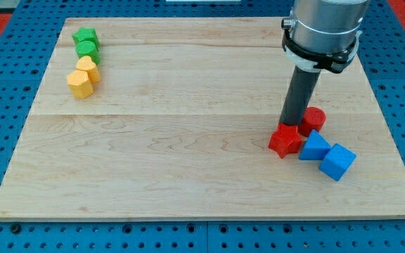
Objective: Push the yellow blocks towards left
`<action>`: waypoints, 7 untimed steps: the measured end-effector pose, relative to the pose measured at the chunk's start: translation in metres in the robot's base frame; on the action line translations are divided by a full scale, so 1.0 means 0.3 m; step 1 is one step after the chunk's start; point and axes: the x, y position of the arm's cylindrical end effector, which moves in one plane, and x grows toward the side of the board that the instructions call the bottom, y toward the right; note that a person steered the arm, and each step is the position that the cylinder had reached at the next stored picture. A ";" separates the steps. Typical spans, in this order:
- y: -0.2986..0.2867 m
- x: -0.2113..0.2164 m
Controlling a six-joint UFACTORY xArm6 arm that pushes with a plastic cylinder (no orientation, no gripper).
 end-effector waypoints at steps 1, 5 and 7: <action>-0.111 -0.017; -1.076 -0.021; -0.952 -0.387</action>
